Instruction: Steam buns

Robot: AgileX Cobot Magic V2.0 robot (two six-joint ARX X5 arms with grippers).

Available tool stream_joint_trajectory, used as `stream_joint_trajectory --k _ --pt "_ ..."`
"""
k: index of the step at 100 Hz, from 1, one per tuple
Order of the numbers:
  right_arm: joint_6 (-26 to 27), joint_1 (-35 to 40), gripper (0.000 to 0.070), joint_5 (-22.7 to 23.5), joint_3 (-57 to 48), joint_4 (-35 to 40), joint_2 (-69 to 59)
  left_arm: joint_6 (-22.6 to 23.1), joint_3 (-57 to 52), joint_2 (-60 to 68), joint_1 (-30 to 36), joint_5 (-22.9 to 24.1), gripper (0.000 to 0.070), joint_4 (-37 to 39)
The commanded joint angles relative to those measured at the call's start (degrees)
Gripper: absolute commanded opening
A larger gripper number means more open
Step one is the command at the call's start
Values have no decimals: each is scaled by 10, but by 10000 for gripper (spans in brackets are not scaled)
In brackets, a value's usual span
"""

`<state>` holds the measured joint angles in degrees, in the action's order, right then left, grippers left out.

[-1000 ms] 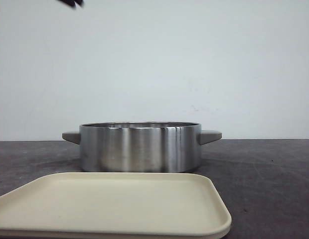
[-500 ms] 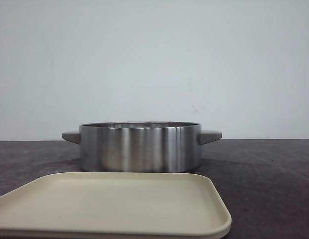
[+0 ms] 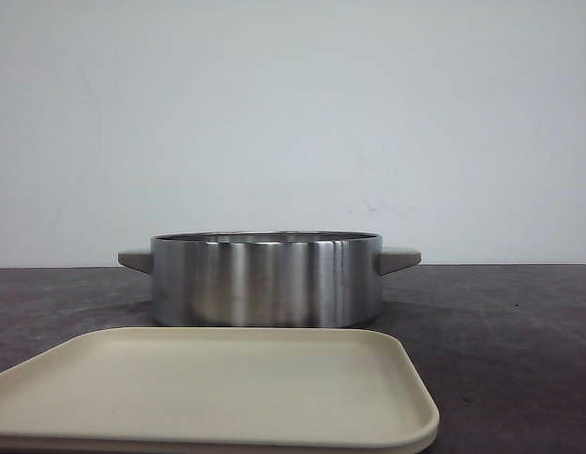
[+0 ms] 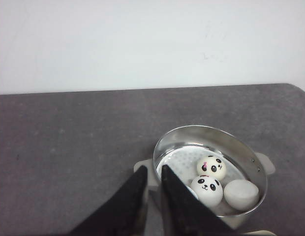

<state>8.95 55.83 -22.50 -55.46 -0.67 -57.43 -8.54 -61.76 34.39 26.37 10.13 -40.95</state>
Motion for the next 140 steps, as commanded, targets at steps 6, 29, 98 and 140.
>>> stream_joint_trajectory --k 6,29,98,140 --pt "-5 6 15 0 -11 -6 -5 0 -6 0 2 0 0 4" --pt "-5 6 15 0 -11 -6 -5 0 -6 0 2 0 0 5" --pt "-21 -342 25 127 349 -85 357 0 -6 0 2 0 0 4" --pt "-19 -528 25 174 548 -1 563 0 -6 0 2 0 0 4"
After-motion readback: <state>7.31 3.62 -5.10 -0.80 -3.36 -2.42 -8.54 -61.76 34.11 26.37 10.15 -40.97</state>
